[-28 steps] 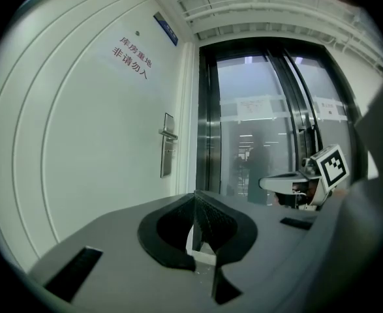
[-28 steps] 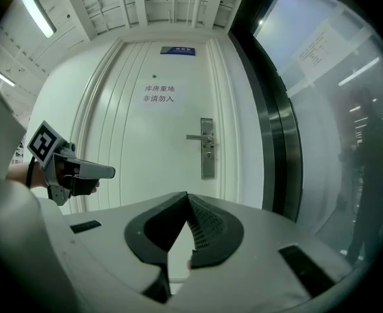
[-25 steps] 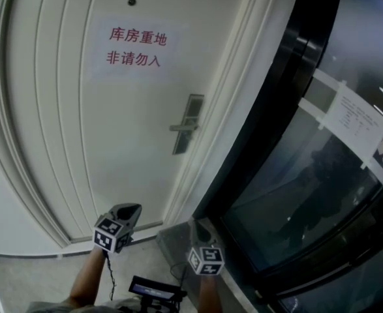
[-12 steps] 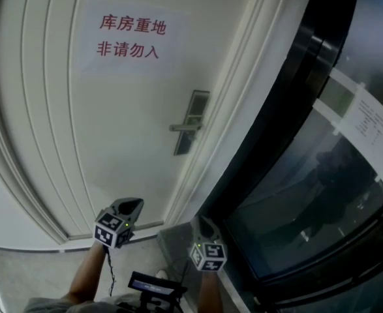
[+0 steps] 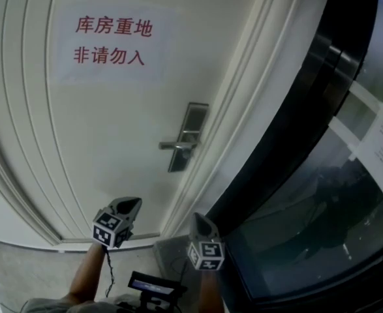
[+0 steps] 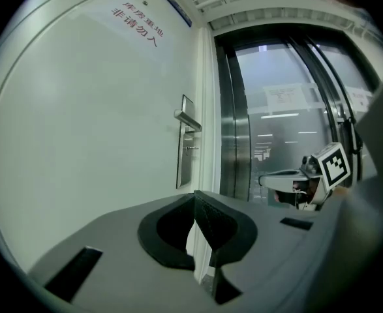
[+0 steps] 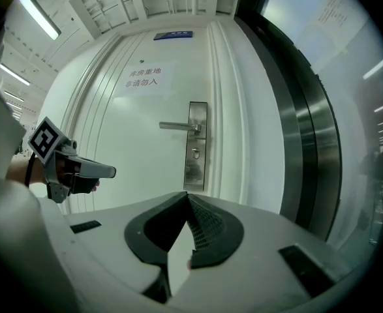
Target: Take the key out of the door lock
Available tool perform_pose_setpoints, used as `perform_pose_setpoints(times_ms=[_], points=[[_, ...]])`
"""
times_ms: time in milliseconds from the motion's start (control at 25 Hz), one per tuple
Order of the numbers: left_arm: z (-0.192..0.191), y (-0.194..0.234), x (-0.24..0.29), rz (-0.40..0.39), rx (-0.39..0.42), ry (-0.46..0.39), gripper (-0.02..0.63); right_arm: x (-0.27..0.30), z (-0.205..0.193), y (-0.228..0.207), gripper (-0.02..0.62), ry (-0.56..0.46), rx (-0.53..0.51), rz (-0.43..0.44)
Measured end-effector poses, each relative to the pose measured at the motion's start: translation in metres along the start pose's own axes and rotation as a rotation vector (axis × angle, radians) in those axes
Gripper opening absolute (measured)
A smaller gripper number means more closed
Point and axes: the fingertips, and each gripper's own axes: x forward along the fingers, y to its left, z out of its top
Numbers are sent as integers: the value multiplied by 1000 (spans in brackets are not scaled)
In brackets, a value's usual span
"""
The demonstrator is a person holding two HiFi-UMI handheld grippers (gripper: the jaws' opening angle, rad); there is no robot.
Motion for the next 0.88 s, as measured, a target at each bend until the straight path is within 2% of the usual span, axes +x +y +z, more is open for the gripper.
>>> perform_pose_setpoints(times_ms=[320, 520, 880], points=[[6, 24, 34, 84, -21, 1, 8, 49, 17, -27, 12, 2, -17, 66], [6, 38, 41, 134, -32, 1, 8, 74, 25, -30, 12, -5, -69, 109], [8, 59, 36, 214, -40, -8, 8, 110, 62, -30, 12, -50, -307, 128]])
